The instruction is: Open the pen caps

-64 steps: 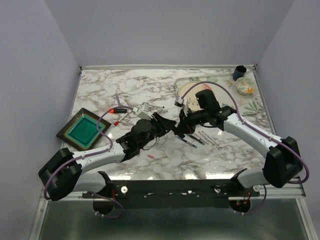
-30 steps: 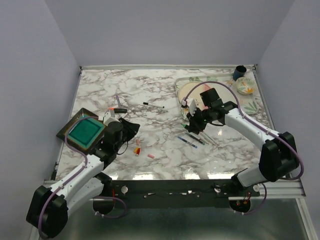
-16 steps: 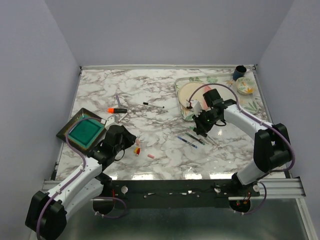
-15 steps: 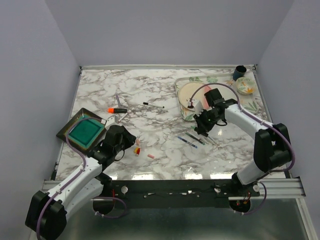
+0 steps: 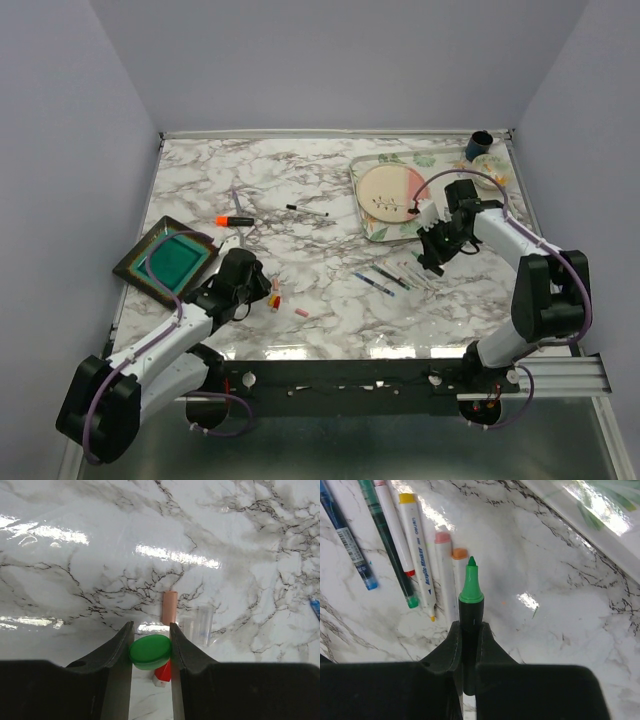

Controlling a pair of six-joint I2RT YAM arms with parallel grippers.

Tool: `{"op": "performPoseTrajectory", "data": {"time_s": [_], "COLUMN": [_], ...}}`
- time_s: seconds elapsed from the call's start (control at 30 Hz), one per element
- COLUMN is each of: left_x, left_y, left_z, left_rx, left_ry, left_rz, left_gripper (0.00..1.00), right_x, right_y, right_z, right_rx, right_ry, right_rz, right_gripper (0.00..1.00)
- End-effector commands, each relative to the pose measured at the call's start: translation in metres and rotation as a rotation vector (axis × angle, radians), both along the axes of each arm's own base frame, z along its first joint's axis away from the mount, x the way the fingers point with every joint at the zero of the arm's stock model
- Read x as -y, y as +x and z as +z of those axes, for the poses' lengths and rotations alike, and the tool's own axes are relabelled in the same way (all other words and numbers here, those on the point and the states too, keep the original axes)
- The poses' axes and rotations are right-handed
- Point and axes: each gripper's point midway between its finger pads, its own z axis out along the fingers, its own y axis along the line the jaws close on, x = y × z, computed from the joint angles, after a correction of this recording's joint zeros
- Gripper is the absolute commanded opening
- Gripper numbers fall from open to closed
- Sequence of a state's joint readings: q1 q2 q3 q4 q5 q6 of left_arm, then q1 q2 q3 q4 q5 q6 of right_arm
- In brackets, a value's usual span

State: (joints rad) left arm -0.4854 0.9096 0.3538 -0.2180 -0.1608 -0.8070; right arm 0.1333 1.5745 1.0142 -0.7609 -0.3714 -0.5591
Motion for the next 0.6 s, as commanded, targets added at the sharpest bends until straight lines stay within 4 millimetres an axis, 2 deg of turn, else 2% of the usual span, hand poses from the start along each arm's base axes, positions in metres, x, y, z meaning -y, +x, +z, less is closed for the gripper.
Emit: {"op": "performPoseTrajectory", "data": {"time_s": [0.0,0.27,0.57], "left_x": [0.006,0.007,0.010], "left_y": [0.007,0.004,0.002], "left_z": [0.005,-0.007,-0.013], "left_rx": [0.008,-0.032,-0.054], "left_ry": [0.008,0.022,0.020], "left_rz": [-0.043,-0.060,-0.076], "left_gripper": [0.07,0.13,0.22], "right_x": [0.007,0.010,0.007], "right_y": [-0.007,-0.009,-0.013], "right_z": [-0.004,-0.016,-0.023], "right_rx": [-0.034,-0.094,-0.140], "right_ry": [0.005,0.010,0.036], "right_rz": [0.000,0.000,0.007], "right_gripper": [0.12,0.15,0.25]}}
